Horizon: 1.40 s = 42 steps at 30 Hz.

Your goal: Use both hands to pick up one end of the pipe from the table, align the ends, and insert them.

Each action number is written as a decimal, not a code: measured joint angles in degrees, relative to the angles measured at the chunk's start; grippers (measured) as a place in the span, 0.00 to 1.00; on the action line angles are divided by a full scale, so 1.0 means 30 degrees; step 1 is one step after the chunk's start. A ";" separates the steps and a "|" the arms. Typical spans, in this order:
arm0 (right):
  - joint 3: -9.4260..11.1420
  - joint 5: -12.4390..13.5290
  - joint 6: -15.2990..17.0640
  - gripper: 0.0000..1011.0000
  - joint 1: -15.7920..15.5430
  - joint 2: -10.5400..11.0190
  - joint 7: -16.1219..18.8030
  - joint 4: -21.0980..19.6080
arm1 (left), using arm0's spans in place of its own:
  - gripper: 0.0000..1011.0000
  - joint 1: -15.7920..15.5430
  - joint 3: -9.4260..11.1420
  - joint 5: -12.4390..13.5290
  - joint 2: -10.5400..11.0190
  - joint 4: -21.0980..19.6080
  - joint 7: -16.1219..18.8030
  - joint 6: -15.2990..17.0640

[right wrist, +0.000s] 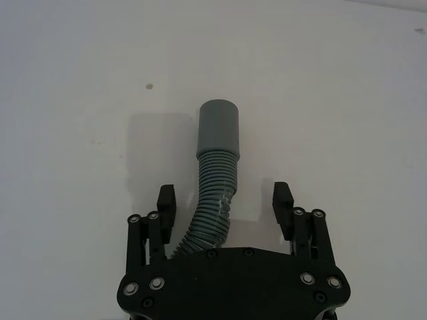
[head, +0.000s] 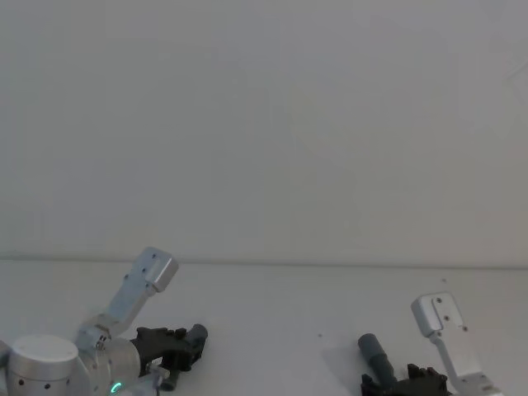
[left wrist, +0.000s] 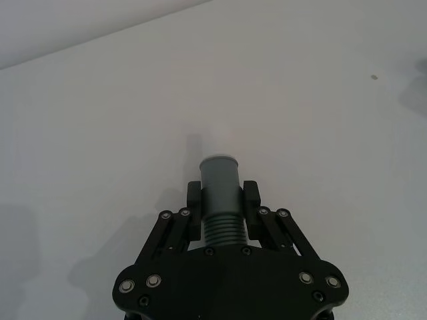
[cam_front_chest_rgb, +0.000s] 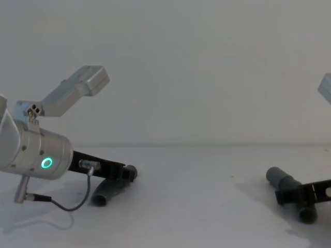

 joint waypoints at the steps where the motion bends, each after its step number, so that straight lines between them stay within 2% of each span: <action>1: 0.0002 -0.0007 0.0008 0.87 0.0004 -0.0009 -0.0004 0.0007 | 0.33 0.0000 -0.0001 0.0001 -0.0001 0.0000 0.0000 0.0000; 5: 0.0009 -0.0033 0.0050 0.76 0.0023 -0.0040 -0.0025 0.0044 | 0.33 0.0000 -0.0001 0.0001 -0.0001 0.0000 0.0000 0.0000; 9: 0.0016 -0.0054 0.0087 0.61 0.0035 -0.0067 -0.0044 0.0069 | 0.33 0.0000 -0.0001 0.0001 0.0000 0.0000 0.0000 0.0001; 11: 0.0020 -0.0068 0.0102 0.59 0.0040 -0.0077 -0.0063 0.0081 | 0.33 0.0000 -0.0001 0.0001 0.0000 0.0000 0.0000 0.0001; 13: 0.0025 -0.0082 0.0113 0.50 0.0043 -0.0084 -0.0080 0.0093 | 0.33 0.0000 -0.0001 0.0001 0.0000 0.0001 0.0000 0.0001; 15: 0.0032 -0.0093 0.0129 0.45 0.0048 -0.0087 -0.0094 0.0103 | 0.33 0.0000 0.0000 0.0001 -0.0001 0.0000 0.0000 0.0001; 16: 0.0034 -0.0096 0.0134 0.38 0.0050 -0.0087 -0.0098 0.0106 | 0.33 0.0000 0.0000 0.0001 -0.0001 0.0000 0.0000 0.0001; 18: 0.0044 -0.0108 0.0144 0.35 0.0054 -0.0088 -0.0112 0.0112 | 0.33 0.0001 -0.0001 0.0001 0.0001 0.0000 0.0000 0.0001; 20: 0.0046 -0.0113 0.0155 0.28 0.0057 -0.0090 -0.0120 0.0116 | 0.33 0.0000 0.0000 0.0001 -0.0001 0.0001 0.0000 0.0001; 26: 0.0046 -0.0123 0.0170 0.22 0.0065 -0.0097 -0.0126 0.0124 | 0.33 0.0000 0.0000 0.0001 0.0000 0.0000 0.0000 0.0001; 42: 0.0027 -0.0134 0.0178 0.21 0.0041 -0.0096 -0.0114 0.0121 | 0.33 -0.0016 0.0039 0.0019 0.0009 0.0000 -0.0087 0.0001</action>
